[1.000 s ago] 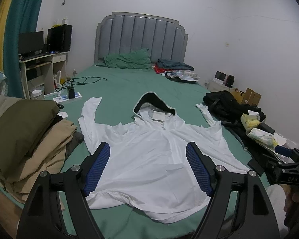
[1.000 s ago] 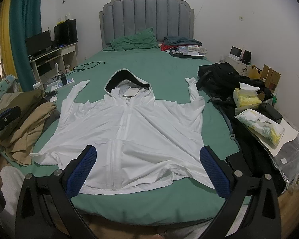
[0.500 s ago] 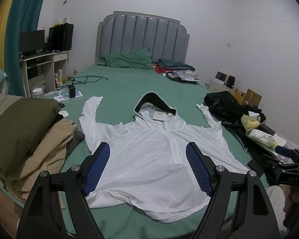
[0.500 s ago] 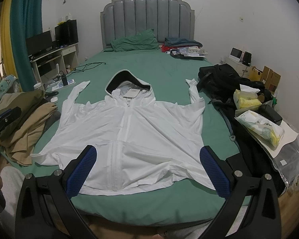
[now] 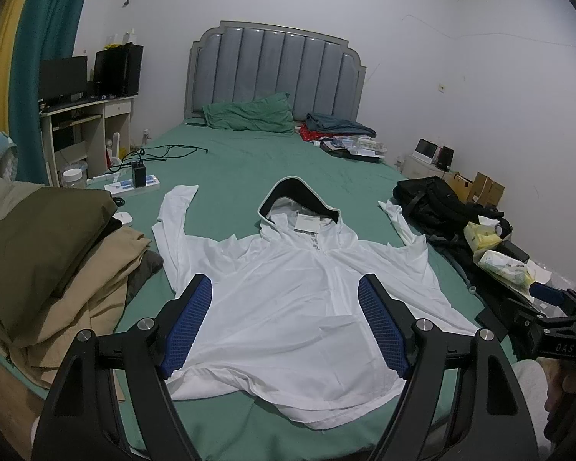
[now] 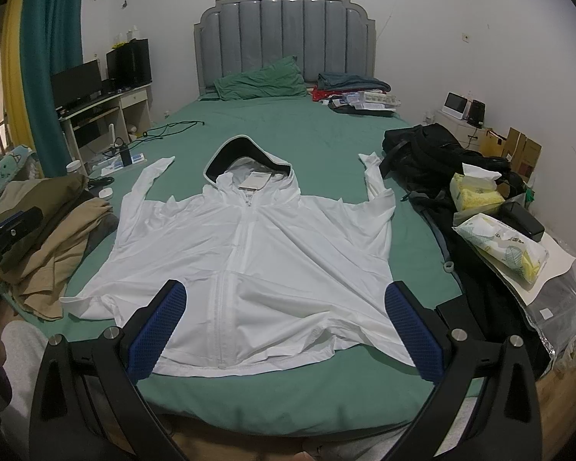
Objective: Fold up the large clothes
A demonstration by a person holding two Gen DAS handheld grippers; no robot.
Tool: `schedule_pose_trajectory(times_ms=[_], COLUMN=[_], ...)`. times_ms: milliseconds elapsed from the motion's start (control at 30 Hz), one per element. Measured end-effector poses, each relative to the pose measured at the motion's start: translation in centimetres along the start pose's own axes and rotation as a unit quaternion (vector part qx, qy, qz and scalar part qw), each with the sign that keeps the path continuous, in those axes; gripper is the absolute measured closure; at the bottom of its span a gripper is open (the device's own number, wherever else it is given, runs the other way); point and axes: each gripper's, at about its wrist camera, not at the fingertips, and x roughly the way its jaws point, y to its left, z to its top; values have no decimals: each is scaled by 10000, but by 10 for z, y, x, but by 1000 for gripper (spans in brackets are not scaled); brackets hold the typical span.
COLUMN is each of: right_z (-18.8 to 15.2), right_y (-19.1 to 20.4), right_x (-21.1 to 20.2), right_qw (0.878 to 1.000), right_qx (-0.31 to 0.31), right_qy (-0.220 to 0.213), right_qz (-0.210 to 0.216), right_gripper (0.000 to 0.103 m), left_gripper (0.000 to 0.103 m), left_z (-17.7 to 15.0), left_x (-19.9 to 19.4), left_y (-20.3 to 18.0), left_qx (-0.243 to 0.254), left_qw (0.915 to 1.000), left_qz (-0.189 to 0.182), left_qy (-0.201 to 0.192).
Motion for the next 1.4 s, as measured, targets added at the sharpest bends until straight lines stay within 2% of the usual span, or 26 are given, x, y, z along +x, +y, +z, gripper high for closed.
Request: schedule_pose_trajectory(times_ms=[1067,1167,1300,1400], right_z=[2,5,8,8], right_y=[3,7,8,8], right_x=[1,7,21,39], right_qw=[10000,10000,9998,9995], right_qx=[-18,-29,-50,-93], right_qy=[15,70,157,249], right_qz=[21,50,104,150], right_gripper=[1,1,1,1], left_gripper=[22,22,22,22], left_z=[-5,-6,-5,-2], left_x=[1,6,27,50], left_y=[-1,-1,13,28], left_qx=[-111,-114,-283,-318], left_qw=[9998,9995,9983,9965], left_qz=[-90,-109,19,381], left_qy=[133,256,509,669])
